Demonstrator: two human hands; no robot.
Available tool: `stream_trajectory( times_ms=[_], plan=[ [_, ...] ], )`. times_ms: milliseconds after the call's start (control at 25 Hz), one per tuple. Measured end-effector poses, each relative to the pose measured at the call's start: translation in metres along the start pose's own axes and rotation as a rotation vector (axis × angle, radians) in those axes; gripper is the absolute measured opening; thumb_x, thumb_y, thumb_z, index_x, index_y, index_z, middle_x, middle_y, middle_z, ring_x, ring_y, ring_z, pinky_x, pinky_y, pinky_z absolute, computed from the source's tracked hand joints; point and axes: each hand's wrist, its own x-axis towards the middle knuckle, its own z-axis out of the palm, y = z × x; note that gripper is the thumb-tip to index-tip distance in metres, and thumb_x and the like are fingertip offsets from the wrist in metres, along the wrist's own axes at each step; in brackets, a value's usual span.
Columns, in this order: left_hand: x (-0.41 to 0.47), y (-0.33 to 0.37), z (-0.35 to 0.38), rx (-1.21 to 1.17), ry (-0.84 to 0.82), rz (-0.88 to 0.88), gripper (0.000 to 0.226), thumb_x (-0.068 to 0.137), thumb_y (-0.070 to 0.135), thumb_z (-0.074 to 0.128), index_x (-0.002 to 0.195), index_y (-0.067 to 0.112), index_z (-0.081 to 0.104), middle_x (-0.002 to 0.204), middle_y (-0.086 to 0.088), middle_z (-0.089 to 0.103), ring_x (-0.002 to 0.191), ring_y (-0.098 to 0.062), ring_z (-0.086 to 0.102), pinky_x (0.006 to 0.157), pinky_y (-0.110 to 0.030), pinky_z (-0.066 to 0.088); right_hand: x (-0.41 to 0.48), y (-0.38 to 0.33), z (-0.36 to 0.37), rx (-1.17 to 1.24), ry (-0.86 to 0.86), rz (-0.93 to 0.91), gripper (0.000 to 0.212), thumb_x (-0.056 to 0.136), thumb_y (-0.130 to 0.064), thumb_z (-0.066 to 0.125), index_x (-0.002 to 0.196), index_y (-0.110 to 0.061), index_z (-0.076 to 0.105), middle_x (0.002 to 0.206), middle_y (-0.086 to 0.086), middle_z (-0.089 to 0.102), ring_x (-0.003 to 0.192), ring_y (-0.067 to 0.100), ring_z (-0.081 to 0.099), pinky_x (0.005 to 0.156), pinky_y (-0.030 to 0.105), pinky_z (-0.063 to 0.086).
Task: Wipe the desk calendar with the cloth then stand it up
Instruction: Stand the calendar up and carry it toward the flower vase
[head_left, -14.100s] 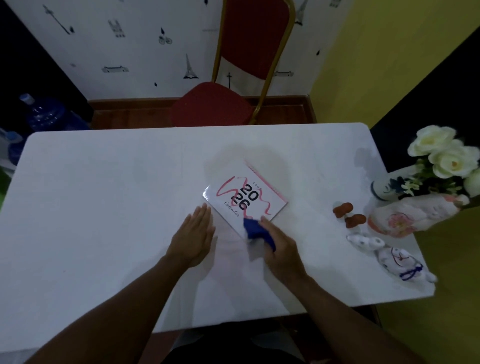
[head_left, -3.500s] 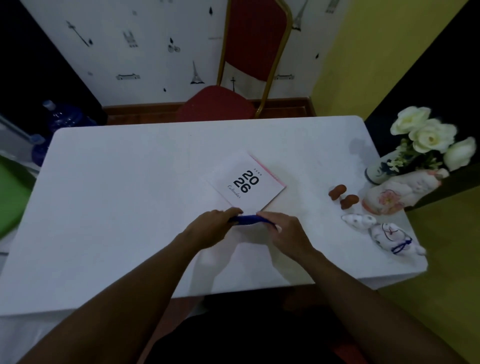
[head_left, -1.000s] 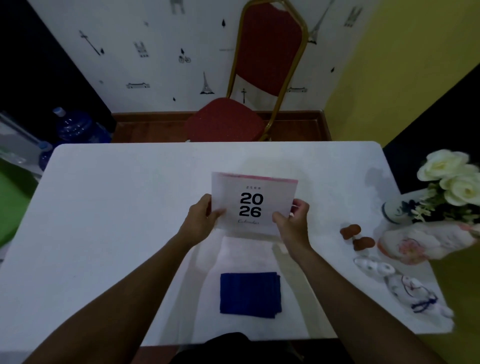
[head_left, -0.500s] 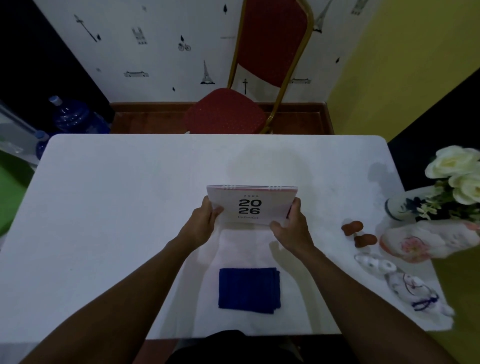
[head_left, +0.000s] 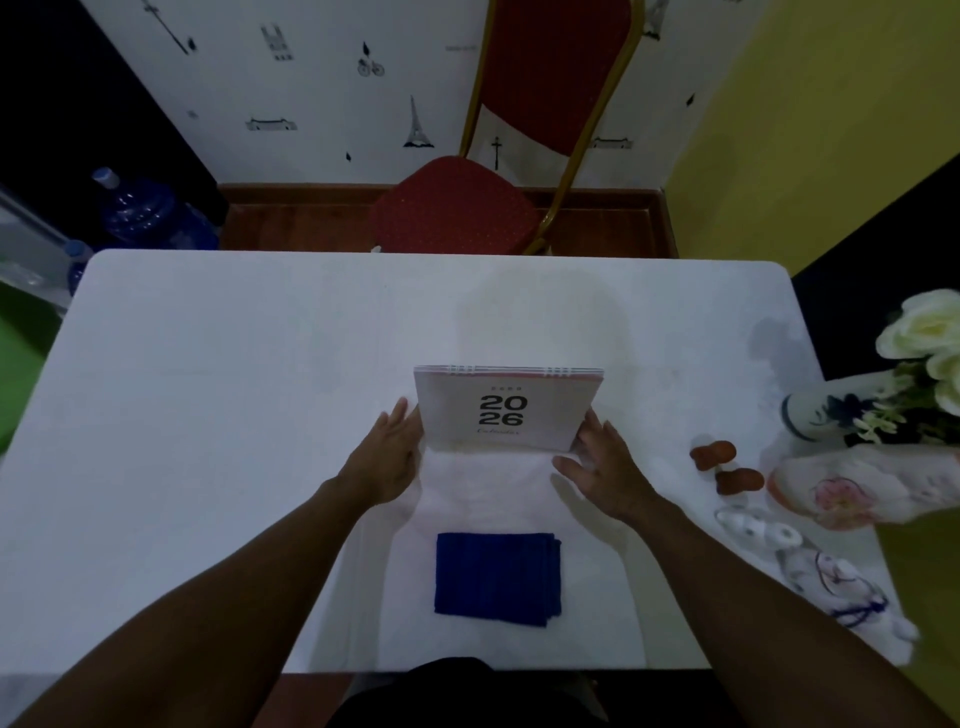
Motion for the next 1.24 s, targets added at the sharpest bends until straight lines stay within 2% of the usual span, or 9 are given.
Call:
stream_trajectory(
  times_ms=[80,160,320,520,760,880,960,1120,1240],
  plan=[
    [0.002,-0.002,0.003,0.136,-0.043,-0.036,0.058,0.109,0.018,0.032,0.166,0.021,0.02,0.177,-0.004,0.009,0.164,-0.034,-0.003,0.133,-0.054,0.009,0.004,0.006,0.002,-0.151,-0.044,-0.004,0.064,0.097,-0.044,0.053,0.156,-0.026,0.033,0.163,0.003,0.036,0.153,0.029,0.028,0.127,0.054,0.012],
    [0.003,-0.004,0.005,0.227,-0.049,-0.044,0.06,0.11,0.025,0.029,0.167,0.024,0.012,0.177,-0.002,0.003,0.163,-0.031,-0.008,0.133,-0.053,0.004,0.006,0.012,0.002,-0.244,-0.064,-0.035,0.065,0.101,-0.043,0.052,0.159,-0.025,0.029,0.167,0.0,0.029,0.156,0.024,0.021,0.129,0.05,0.005],
    [0.002,-0.005,0.006,0.324,-0.077,-0.053,0.062,0.11,0.03,0.026,0.168,0.026,0.003,0.177,-0.001,-0.004,0.163,-0.03,-0.01,0.133,-0.053,0.004,0.004,0.022,-0.01,-0.373,-0.102,-0.164,0.064,0.102,-0.039,0.05,0.16,-0.028,0.025,0.17,-0.004,0.02,0.157,0.021,0.016,0.128,0.05,0.01],
    [-0.004,0.0,0.007,0.302,-0.065,-0.089,0.061,0.111,0.032,0.023,0.168,0.026,0.002,0.177,0.0,-0.004,0.164,-0.029,-0.009,0.133,-0.052,0.005,0.0,0.025,-0.014,-0.641,-0.108,-0.2,0.058,0.11,-0.034,0.03,0.164,-0.021,0.017,0.173,0.001,0.006,0.16,0.022,0.001,0.128,0.05,0.009],
    [-0.005,0.004,0.008,0.321,-0.079,-0.105,0.063,0.11,0.035,0.021,0.168,0.023,-0.002,0.177,-0.003,-0.006,0.164,-0.029,-0.01,0.134,-0.052,0.006,-0.005,0.022,-0.008,-0.636,-0.063,-0.185,0.058,0.106,-0.02,0.038,0.162,-0.011,0.027,0.172,0.009,0.01,0.159,0.024,0.002,0.129,0.046,0.003],
    [-0.005,0.004,0.007,0.327,-0.096,-0.107,0.064,0.11,0.035,0.021,0.168,0.022,-0.004,0.177,-0.004,-0.007,0.164,-0.03,-0.01,0.134,-0.052,0.006,-0.004,0.02,-0.006,-0.646,-0.067,-0.163,0.058,0.108,-0.026,0.035,0.163,-0.012,0.022,0.173,0.007,0.008,0.16,0.023,0.003,0.129,0.048,0.006],
    [-0.005,0.004,0.007,0.319,-0.113,-0.104,0.064,0.111,0.034,0.021,0.168,0.022,-0.005,0.177,-0.004,-0.009,0.163,-0.03,-0.012,0.134,-0.052,0.005,-0.004,0.021,-0.01,-0.658,-0.097,-0.175,0.055,0.108,-0.026,0.035,0.162,-0.013,0.027,0.173,0.006,0.011,0.16,0.024,0.003,0.129,0.047,0.007],
    [-0.002,0.006,-0.001,0.289,-0.17,-0.093,0.065,0.111,0.032,0.026,0.168,0.022,-0.006,0.177,-0.005,-0.01,0.163,-0.032,-0.013,0.133,-0.054,0.004,-0.001,0.017,-0.019,-0.593,-0.168,-0.168,0.056,0.104,-0.016,0.043,0.159,-0.015,0.033,0.173,0.005,0.012,0.16,0.026,0.001,0.128,0.052,0.008],
    [-0.006,0.005,-0.009,0.131,-0.167,-0.069,0.071,0.109,0.022,0.037,0.168,0.024,-0.003,0.177,-0.003,-0.008,0.163,-0.031,-0.011,0.133,-0.054,0.006,0.002,0.006,-0.017,-0.464,-0.182,-0.097,0.063,0.098,-0.009,0.046,0.159,-0.02,0.034,0.171,0.0,0.016,0.159,0.025,0.006,0.127,0.056,0.007]
  ],
)
